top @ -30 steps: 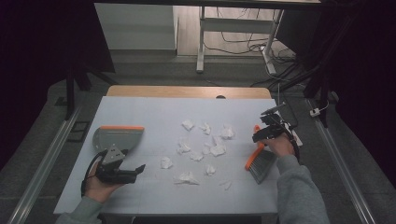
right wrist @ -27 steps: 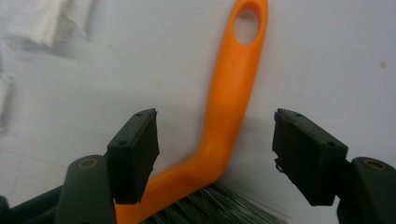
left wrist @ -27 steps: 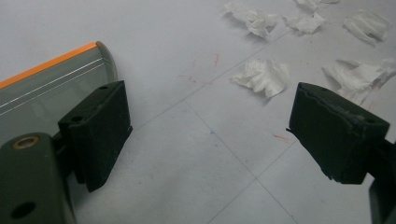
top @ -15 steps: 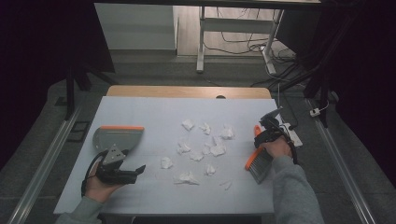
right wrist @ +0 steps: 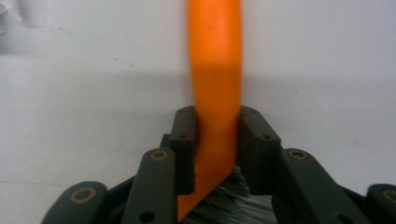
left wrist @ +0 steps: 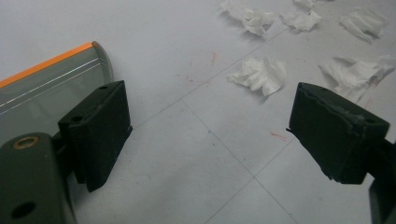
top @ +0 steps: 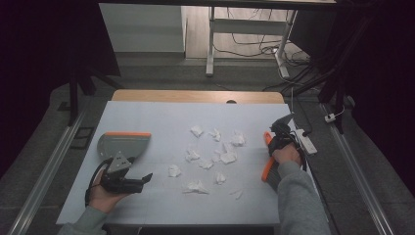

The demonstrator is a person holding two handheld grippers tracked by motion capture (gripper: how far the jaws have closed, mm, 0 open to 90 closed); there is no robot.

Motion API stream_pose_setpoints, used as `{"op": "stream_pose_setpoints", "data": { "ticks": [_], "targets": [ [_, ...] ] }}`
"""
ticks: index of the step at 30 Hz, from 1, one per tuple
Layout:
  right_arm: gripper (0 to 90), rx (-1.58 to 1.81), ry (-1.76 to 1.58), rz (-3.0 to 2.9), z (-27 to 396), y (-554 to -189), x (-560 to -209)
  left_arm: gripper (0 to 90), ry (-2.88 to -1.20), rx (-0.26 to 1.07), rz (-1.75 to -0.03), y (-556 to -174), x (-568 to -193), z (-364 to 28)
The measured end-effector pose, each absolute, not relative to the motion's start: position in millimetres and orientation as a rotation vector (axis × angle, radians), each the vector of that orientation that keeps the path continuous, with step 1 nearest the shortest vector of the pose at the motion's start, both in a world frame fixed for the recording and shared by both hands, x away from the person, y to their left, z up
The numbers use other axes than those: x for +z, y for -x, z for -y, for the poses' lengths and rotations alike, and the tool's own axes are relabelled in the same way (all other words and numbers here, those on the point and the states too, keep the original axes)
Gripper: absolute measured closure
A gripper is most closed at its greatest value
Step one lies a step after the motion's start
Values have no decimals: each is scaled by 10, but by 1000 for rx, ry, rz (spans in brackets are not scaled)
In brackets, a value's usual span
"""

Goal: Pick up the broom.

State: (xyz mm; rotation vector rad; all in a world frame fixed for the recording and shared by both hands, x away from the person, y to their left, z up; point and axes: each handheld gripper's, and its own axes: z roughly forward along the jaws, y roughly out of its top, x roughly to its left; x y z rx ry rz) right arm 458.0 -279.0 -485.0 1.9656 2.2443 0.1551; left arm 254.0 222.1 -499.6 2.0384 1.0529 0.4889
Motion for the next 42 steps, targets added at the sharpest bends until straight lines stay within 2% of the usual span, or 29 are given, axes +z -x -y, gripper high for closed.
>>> {"op": "stream_pose_setpoints", "data": {
  "ticks": [11, 22, 42],
  "targets": [
    [711, 260, -1930, -2339, 2904, -4558, -4819, 132, -2041, 489, -1053, -2546, -5001, -2230],
    [713, 678, -1847, -2420, 3127, -4403, -4576, 132, -2041, 490, -1059, -2559, -5009, -2226],
    [712, 1219, -1669, -2348, 2939, -4193, -4236, 137, -2033, 489, -1061, -2575, -5001, -2180]
  ]
}}
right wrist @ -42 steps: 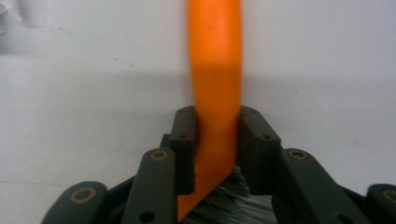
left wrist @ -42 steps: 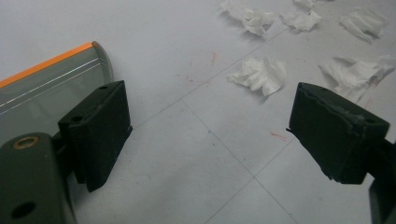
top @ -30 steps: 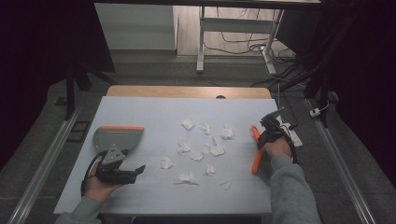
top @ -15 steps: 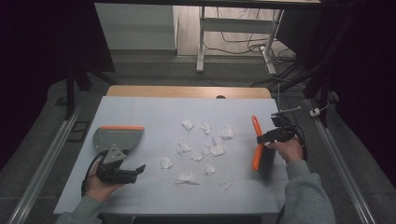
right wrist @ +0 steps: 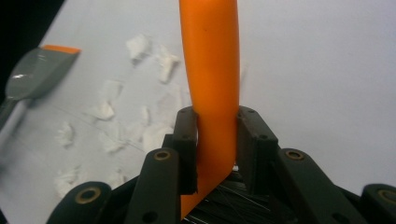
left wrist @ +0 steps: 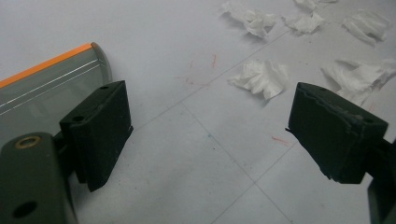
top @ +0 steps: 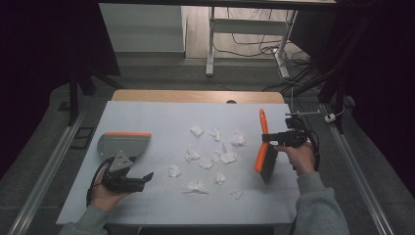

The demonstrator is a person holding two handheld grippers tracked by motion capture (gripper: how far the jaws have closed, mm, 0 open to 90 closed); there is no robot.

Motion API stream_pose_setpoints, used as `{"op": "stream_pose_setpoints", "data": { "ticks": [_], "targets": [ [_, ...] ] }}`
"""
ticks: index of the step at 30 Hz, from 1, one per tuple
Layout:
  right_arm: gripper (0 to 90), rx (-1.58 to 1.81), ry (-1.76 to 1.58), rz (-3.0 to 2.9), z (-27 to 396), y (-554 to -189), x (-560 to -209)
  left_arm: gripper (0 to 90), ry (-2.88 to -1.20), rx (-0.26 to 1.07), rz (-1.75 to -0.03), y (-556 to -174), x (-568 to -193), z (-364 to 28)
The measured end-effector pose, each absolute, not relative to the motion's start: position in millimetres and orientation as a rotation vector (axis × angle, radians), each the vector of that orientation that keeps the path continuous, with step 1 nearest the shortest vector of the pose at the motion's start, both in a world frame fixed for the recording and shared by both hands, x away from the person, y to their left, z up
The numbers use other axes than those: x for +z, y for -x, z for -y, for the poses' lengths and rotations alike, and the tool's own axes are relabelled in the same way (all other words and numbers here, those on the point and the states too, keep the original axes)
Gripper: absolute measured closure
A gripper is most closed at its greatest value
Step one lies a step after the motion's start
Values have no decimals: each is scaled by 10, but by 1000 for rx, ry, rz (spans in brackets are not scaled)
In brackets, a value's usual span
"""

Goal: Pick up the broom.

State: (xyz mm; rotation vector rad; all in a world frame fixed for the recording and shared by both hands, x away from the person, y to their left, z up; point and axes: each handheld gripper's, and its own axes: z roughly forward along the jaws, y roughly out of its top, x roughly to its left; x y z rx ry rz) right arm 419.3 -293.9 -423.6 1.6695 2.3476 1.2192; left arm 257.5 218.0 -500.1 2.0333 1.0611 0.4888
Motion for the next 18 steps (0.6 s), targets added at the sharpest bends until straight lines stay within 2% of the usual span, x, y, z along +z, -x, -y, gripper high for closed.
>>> {"op": "stream_pose_setpoints", "data": {
  "ticks": [18],
  "targets": [
    [711, 1629, -1446, -2286, 2438, -3938, -4121, 145, -2023, 485, -1049, -2623, -4986, -2073]
  ]
}}
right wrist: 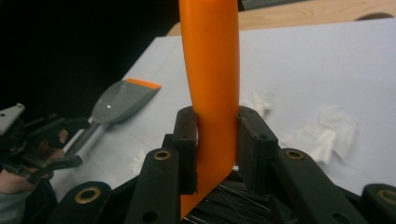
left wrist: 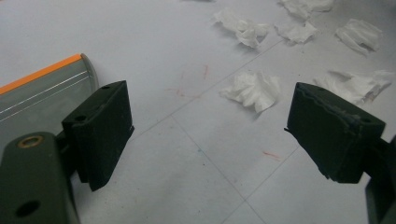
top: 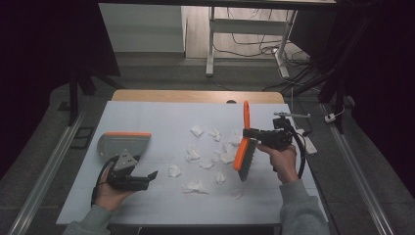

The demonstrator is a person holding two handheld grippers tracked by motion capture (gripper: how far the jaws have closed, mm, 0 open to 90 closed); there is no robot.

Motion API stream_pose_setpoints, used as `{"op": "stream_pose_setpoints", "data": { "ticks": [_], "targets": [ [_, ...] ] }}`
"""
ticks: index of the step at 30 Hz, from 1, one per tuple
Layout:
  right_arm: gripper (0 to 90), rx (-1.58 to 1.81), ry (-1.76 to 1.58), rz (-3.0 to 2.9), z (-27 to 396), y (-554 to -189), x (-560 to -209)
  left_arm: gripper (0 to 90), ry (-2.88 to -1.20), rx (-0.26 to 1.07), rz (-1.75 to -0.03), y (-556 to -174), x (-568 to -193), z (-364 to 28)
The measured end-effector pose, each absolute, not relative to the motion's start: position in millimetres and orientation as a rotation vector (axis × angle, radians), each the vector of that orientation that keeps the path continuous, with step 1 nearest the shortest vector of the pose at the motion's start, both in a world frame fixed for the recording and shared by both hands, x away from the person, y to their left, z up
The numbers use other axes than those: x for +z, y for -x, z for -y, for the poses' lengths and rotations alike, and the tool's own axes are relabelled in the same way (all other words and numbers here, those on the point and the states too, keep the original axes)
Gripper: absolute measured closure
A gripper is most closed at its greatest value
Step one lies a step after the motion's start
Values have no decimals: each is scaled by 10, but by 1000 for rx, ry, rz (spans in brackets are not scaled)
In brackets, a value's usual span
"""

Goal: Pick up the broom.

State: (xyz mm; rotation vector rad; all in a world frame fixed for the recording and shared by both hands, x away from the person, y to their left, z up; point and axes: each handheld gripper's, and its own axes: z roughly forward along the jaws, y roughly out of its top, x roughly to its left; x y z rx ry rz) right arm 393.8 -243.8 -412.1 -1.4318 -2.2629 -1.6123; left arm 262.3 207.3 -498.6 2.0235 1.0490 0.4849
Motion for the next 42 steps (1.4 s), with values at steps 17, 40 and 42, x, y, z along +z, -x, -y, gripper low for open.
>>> {"op": "stream_pose_setpoints", "data": {
  "ticks": [17, 40, 42],
  "targets": [
    [711, -1780, 1387, 2164, 2167, -3838, -4188, 158, -2011, 499, -994, -2632, -4924, -1926],
    [710, -1930, 1408, 2084, 1953, -3684, -4197, 173, -2029, 463, -786, -2692, -4675, -1266],
    [710, -1940, 1416, 2081, 1946, -3679, -4210, 173, -2033, 455, -769, -2705, -4667, -1201]
  ]
}}
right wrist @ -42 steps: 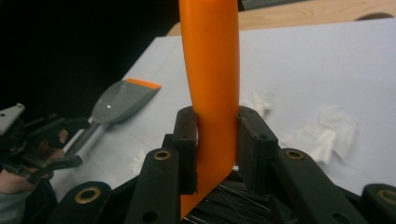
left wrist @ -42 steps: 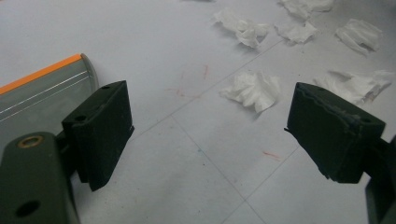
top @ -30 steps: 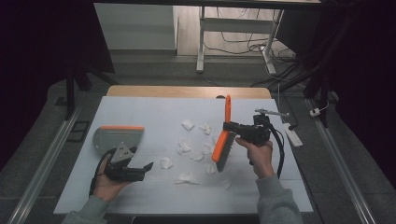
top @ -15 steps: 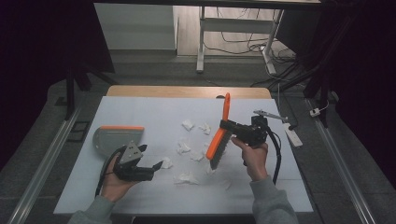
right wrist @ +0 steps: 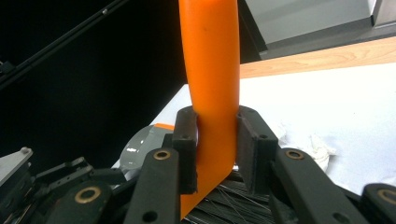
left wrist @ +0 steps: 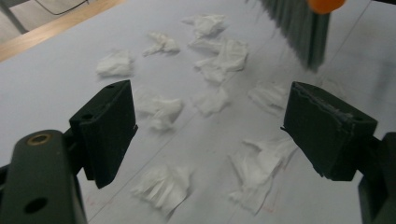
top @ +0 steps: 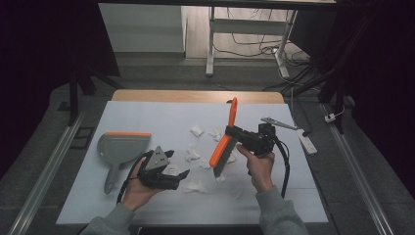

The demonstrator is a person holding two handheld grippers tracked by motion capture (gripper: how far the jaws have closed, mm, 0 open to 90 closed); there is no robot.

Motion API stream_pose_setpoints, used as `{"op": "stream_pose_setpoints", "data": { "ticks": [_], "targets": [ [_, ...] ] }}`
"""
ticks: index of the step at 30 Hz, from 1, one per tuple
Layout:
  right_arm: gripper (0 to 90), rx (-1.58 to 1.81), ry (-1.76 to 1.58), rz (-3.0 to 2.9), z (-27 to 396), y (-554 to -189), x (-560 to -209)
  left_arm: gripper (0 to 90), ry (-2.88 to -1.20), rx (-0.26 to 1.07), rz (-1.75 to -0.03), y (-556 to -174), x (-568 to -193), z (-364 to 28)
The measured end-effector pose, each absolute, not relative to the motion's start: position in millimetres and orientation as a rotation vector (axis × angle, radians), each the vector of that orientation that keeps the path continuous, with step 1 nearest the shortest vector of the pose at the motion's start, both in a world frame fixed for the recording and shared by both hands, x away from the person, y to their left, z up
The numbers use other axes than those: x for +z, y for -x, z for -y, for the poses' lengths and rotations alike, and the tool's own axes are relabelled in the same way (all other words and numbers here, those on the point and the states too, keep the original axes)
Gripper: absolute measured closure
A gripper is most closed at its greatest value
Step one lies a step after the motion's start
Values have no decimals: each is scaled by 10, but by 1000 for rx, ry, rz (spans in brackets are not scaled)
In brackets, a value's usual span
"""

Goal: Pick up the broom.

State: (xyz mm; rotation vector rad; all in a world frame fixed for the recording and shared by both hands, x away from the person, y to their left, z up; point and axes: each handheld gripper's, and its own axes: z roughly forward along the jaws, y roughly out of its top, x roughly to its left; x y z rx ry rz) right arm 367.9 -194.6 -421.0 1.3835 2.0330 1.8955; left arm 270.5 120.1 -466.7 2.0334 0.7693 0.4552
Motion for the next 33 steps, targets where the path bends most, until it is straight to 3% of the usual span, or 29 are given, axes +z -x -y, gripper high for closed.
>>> {"op": "stream_pose_setpoints", "data": {
  "ticks": [20, 29, 33],
  "targets": [
    [710, 1928, -1408, -1935, 1795, -3606, -4319, 183, -2033, 388, -699, -2818, -4694, -715],
    [709, 1935, -1433, -1904, 1699, -3570, -4405, 236, -1994, 374, -736, -2940, -4798, -547],
    [709, 1937, -1441, -1902, 1671, -3560, -4434, 300, -1972, 385, -753, -2971, -4823, -499]
  ]
}}
